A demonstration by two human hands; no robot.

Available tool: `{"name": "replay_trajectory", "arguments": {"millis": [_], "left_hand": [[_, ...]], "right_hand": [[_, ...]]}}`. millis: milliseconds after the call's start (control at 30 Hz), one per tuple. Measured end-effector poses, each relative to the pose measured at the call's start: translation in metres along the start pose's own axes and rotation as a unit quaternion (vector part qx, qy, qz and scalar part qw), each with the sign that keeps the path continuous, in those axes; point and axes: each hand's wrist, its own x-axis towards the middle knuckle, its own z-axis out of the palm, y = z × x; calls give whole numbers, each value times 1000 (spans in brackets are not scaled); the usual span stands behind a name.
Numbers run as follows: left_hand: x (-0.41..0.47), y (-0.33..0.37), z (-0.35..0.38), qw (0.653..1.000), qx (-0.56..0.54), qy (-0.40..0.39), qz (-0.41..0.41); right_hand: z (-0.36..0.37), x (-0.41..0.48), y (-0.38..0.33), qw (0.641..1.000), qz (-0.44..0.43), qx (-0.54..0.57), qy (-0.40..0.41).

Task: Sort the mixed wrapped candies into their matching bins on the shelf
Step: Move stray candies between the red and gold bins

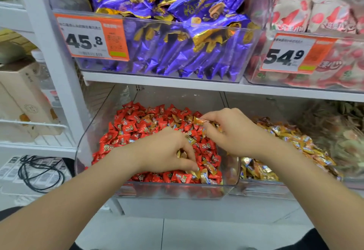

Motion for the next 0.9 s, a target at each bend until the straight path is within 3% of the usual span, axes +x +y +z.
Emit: {"name": "replay_trajectory", "arguments": {"millis": [200, 367, 500, 600, 667, 767, 900], "left_hand": [[11, 8, 16, 984, 157, -76, -40], [12, 18, 24, 971, 224, -62, -54], [5, 7, 10, 995, 81, 16, -65], [1, 3, -6, 989, -15, 103, -103], [-2, -1, -8, 974, -127, 118, -143], [-5, 3, -6, 933, -284, 116, -187], [-3, 13, -2, 896, -360, 154, -210]], "right_hand": [[5, -9, 1, 999, -35, 10, 27], [10, -5, 3, 999, -26, -4, 23], [5, -3, 1, 1000, 4, -3, 23], [-2, -2, -3, 998, 34, 35, 41], [-7, -4, -6, 995, 60, 61, 56], [-7, -8, -7, 991, 87, 99, 12], [2, -16, -16, 986, 97, 134, -22]]}}
